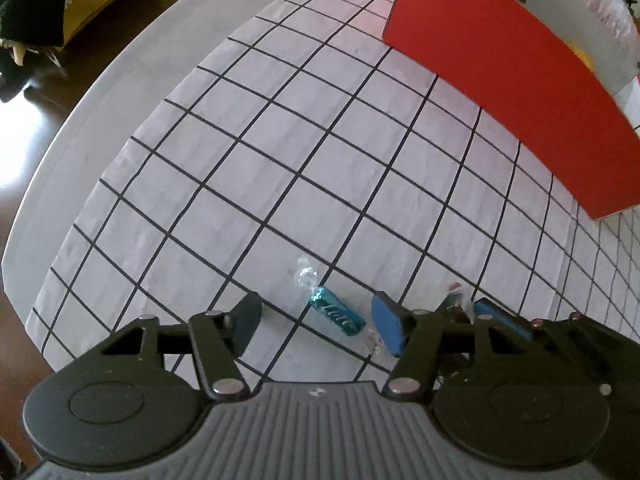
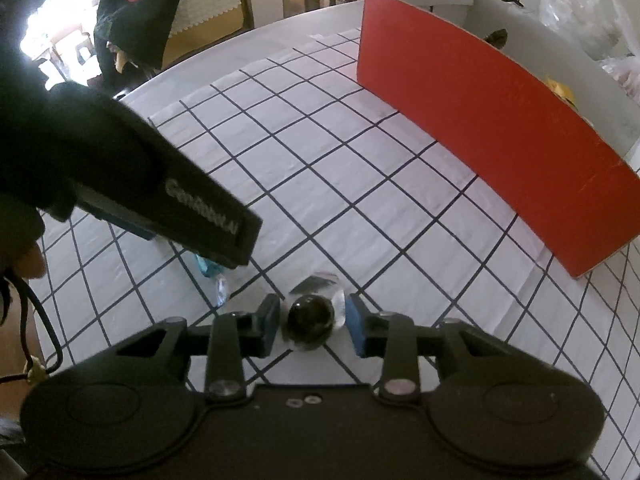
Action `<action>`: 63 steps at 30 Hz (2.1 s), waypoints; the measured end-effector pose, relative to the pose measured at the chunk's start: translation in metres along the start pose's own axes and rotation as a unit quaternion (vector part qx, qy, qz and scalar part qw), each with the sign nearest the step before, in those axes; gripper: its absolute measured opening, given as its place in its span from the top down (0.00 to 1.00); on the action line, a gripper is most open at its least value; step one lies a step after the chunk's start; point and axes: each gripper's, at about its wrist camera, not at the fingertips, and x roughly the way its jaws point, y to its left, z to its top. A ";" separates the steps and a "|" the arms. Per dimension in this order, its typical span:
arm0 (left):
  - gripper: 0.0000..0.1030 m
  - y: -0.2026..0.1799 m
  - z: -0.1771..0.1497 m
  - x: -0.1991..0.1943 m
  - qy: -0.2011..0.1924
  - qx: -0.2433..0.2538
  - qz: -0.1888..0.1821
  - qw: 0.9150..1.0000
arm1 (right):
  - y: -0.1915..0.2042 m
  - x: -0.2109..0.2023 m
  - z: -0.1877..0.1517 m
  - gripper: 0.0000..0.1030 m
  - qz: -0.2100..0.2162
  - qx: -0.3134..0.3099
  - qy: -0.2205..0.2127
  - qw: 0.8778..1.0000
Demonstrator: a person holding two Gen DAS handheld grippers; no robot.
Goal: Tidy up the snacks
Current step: 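Grasp the teal candy with the left tool while the right tool grasps the dark round candy, then carry the teal candy and dark round candy over the red box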
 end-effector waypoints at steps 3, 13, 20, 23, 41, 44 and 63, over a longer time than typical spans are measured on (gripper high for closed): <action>0.45 -0.001 -0.001 -0.001 -0.007 -0.002 0.008 1.000 | -0.001 -0.003 -0.002 0.68 0.005 0.003 0.000 1.000; 0.86 0.003 -0.006 -0.004 -0.028 -0.016 0.044 0.999 | -0.009 -0.005 -0.005 0.69 0.013 0.017 -0.001 1.000; 0.88 0.014 -0.012 -0.009 -0.037 -0.026 0.038 0.998 | -0.022 -0.008 -0.008 0.69 0.013 0.052 -0.002 0.999; 0.88 0.018 -0.014 -0.013 -0.045 -0.027 0.036 0.998 | -0.029 -0.013 -0.008 0.69 0.014 0.068 -0.009 0.998; 0.88 0.010 -0.010 -0.082 -0.136 0.018 -0.016 0.990 | -0.071 -0.084 0.008 0.69 0.003 0.138 -0.105 0.985; 0.88 0.002 -0.002 -0.095 -0.157 0.033 -0.030 0.987 | -0.079 -0.099 0.014 0.69 -0.003 0.143 -0.127 0.982; 0.88 -0.072 0.074 -0.151 -0.241 0.186 -0.097 0.948 | -0.126 -0.142 0.061 0.69 -0.068 0.192 -0.206 0.957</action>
